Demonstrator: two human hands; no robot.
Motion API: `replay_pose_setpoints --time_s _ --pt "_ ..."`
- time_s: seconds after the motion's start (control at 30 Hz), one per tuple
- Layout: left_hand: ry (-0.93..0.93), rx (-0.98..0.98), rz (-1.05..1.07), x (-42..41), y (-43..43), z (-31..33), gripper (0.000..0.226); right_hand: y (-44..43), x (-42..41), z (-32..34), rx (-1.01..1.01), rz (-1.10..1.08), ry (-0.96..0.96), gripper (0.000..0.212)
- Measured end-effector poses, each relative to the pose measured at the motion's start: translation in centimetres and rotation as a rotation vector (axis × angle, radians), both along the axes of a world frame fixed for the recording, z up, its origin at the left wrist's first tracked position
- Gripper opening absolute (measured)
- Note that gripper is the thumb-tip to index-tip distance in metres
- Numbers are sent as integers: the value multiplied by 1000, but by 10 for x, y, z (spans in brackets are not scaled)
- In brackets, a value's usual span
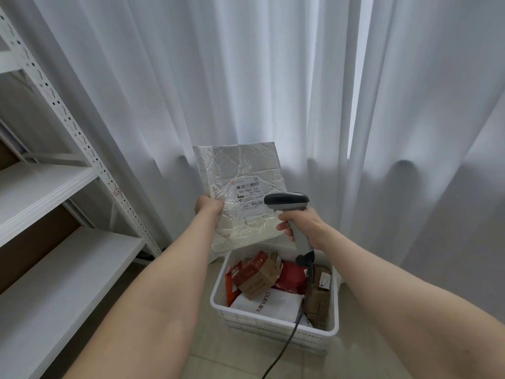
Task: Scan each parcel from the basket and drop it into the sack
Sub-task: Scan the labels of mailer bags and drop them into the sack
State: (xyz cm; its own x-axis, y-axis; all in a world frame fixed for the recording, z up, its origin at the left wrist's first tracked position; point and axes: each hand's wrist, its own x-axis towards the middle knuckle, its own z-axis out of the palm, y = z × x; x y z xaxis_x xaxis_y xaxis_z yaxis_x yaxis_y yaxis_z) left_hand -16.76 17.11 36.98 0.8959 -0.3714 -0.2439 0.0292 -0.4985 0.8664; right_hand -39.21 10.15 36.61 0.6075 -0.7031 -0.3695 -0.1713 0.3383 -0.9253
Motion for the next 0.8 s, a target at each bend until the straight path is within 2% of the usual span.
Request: replay_pose_setpoints --time_s 0.23,0.47,0.8 --pt "5 -19 27 -1 -1 -2 24 1 1 0 -54 5 67 15" --pt "7 -28 43 -1 2 0 28 2 2 -2 -76 13 106 2" --pt "-4 -30 44 2 8 4 27 7 4 4 -86 14 86 2"
